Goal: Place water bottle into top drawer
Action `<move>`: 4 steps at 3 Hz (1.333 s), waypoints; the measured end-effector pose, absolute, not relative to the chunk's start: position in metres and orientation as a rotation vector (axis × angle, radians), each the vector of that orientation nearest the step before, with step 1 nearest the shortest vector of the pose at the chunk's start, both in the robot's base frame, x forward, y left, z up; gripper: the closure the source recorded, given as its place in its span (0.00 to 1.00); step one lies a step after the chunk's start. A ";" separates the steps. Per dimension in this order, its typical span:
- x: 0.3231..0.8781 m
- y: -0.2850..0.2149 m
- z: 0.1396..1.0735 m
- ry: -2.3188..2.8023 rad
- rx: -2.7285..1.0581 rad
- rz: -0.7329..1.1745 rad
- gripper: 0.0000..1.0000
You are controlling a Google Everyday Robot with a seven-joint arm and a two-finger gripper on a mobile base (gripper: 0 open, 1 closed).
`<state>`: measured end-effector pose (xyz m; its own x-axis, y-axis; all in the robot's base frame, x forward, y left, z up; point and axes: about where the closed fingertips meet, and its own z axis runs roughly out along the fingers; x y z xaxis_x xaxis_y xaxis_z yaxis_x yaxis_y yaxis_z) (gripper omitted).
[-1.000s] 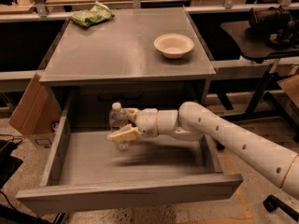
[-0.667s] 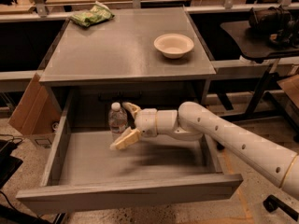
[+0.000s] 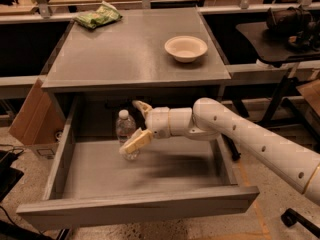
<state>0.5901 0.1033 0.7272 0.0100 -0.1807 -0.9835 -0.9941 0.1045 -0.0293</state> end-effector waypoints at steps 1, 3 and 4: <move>0.599 0.095 0.775 1.378 -1.374 0.982 0.00; 0.596 0.065 0.901 1.511 -1.625 0.882 0.00; 0.580 0.055 0.964 1.621 -1.735 0.788 0.00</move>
Offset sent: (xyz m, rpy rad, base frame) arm -0.0225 -0.0640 0.1940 -0.4061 0.0333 0.3082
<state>0.5804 0.0553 0.9644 0.0643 -0.6218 -0.7806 -0.9979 -0.0454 -0.0460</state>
